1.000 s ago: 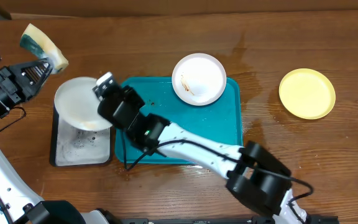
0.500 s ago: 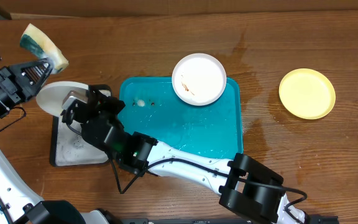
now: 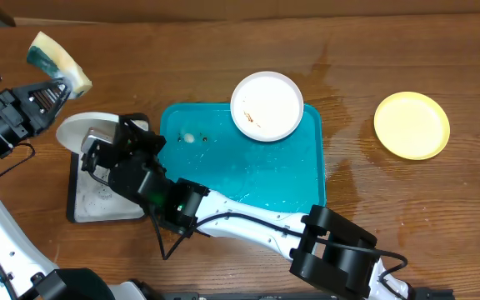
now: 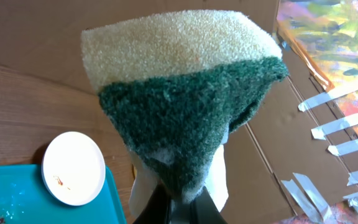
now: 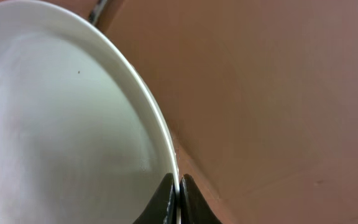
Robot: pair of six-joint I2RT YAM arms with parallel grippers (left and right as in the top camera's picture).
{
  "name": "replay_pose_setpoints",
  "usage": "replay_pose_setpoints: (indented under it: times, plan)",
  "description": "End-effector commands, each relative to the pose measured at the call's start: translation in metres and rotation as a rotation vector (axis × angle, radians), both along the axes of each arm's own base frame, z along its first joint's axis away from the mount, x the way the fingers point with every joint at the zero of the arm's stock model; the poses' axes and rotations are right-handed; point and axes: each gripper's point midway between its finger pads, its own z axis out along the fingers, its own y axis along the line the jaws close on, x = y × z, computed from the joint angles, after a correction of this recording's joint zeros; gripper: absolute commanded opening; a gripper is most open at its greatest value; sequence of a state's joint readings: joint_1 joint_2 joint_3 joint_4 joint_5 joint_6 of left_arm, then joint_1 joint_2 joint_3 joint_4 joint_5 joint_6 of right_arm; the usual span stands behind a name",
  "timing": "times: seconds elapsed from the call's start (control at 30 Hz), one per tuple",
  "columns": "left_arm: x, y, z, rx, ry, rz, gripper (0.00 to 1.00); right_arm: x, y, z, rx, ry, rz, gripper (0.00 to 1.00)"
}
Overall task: Clean dirty plates on tray and stack at the side
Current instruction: 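Tilt the white plate over the black tray with the right gripper to drain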
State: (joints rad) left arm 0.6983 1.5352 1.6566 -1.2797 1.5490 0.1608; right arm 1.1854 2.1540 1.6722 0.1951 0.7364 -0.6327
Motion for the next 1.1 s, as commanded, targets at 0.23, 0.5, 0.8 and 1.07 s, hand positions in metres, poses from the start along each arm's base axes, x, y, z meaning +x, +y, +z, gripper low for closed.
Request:
replay_pose_setpoints:
  times: [0.23,0.5,0.8,1.07]
  plan:
    - [-0.004,-0.003,0.009,0.026,-0.047,-0.004,0.04,0.001,0.016,-0.047,0.207,0.224,0.021,0.04]
    - [-0.005,-0.003,0.009,0.024,-0.044,-0.004,0.04,0.021,0.024,-0.059,0.181,0.094,0.038,0.04]
    - [-0.005,-0.003,0.009,0.024,-0.044,-0.004,0.04,0.050,0.011,-0.038,0.231,0.026,0.028,0.04]
    - [-0.005,-0.004,0.009,0.024,-0.044,-0.004,0.04,0.038,0.020,-0.071,0.136,0.133,0.096,0.04]
